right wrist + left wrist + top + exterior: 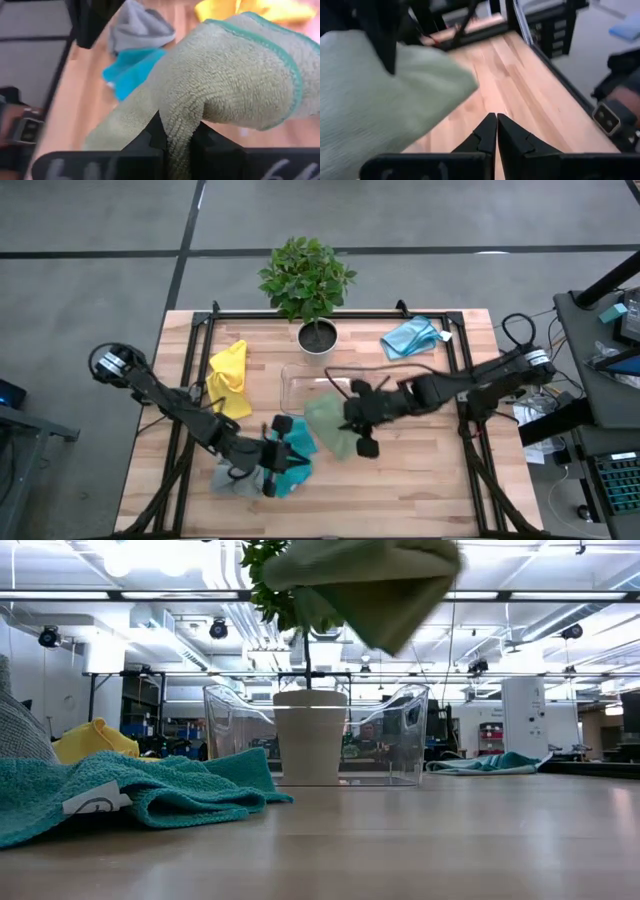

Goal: Fold microfiber towels
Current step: Put the folded green towel into the transparent bin

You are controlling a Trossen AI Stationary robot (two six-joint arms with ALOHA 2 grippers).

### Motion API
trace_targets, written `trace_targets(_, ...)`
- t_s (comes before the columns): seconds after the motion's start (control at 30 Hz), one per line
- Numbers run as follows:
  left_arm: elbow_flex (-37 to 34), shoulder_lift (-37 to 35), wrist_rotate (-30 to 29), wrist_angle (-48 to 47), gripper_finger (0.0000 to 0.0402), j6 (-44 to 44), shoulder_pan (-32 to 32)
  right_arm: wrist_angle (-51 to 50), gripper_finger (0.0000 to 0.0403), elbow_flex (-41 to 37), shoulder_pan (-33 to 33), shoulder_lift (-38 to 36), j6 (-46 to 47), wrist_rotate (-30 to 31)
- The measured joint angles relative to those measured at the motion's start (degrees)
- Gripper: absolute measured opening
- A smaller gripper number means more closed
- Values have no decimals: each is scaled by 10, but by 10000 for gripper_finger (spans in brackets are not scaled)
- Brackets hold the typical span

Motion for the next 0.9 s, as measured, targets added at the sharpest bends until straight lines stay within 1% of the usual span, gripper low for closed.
trace_targets(0.1, -45, -34, -26, 36, 0, 6, 0, -50, 19, 54, -37, 30, -93, -16)
trace_targets(0.23, -89, -73, -48, 77, 0, 5, 0, -116, 19, 112, -80, 70, -220, -16)
trace_targets(0.3, -105, -88, -54, 95, 0, 7, 0, -147, 19, 131, -96, 89, -288, -16)
trace_targets(0.4, -119, -111, -54, 102, 0, 9, 0, -165, 19, 148, -117, 114, -363, -20)
trace_targets(0.53, -124, -133, -56, 103, 0, 21, -1, -177, 19, 161, -146, 144, -429, -74)
trace_targets(0.77, -124, -149, -58, 104, 0, 82, 0, -174, 19, 174, -181, 187, -505, -85)
trace_targets(0.9, -124, -155, -72, 104, 0, 108, 0, -173, 19, 174, -192, 204, -560, -117)
